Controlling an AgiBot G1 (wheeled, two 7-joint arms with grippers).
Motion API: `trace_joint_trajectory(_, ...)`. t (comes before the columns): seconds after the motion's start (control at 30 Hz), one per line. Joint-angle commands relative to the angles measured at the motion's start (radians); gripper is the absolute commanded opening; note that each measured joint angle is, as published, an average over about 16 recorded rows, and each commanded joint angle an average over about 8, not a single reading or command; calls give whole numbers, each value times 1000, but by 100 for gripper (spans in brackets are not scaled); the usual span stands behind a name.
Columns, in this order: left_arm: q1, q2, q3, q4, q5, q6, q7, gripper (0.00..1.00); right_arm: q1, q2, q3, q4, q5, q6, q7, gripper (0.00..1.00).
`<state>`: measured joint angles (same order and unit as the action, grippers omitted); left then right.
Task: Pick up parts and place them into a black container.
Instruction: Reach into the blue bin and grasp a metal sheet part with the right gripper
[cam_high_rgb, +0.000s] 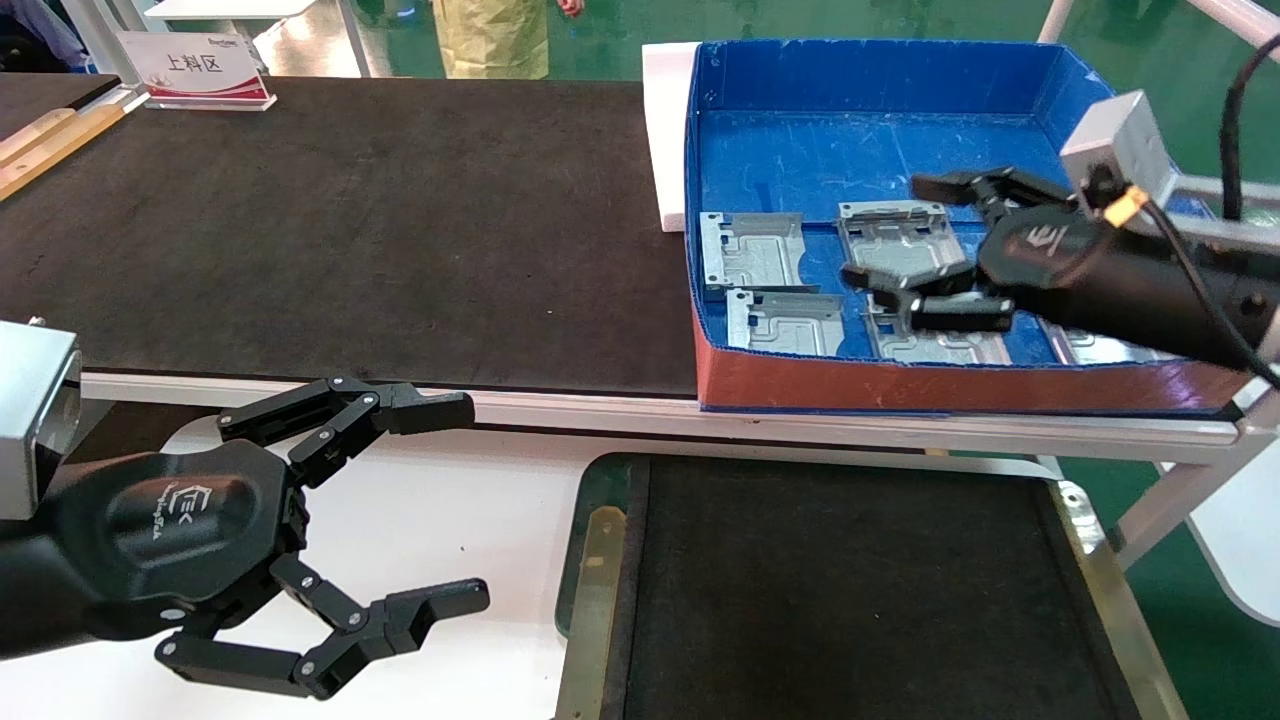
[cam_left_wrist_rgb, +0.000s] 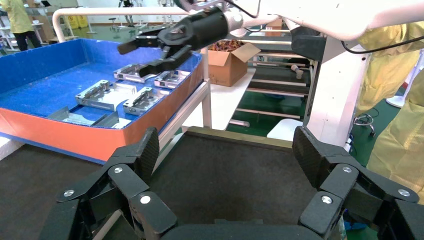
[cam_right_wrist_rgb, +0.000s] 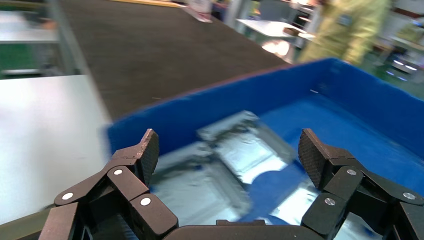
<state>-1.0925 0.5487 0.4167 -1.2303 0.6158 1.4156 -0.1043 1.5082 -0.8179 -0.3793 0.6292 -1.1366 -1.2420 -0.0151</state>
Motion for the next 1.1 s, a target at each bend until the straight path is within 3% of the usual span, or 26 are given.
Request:
trace_joint_trajectory(0.03, 0, 0, 0, 0, 0, 0, 0, 100, 39, -22, -6, -68, -22, 19, -26, 100)
trace_joint_trajectory(0.4, 0, 0, 0, 0, 0, 0, 0, 100, 241, -146, -50, -422, -132, 223, -74, 100)
trace_joint_trajectory(0.8, 0, 0, 0, 0, 0, 0, 0, 100, 360, -245, -96, -627, -216, 580, -15, 100)
trace_joint_trajectory(1.1, 0, 0, 0, 0, 0, 0, 0, 100, 386, -272, -136, -684, -274, 624, 60, 100)
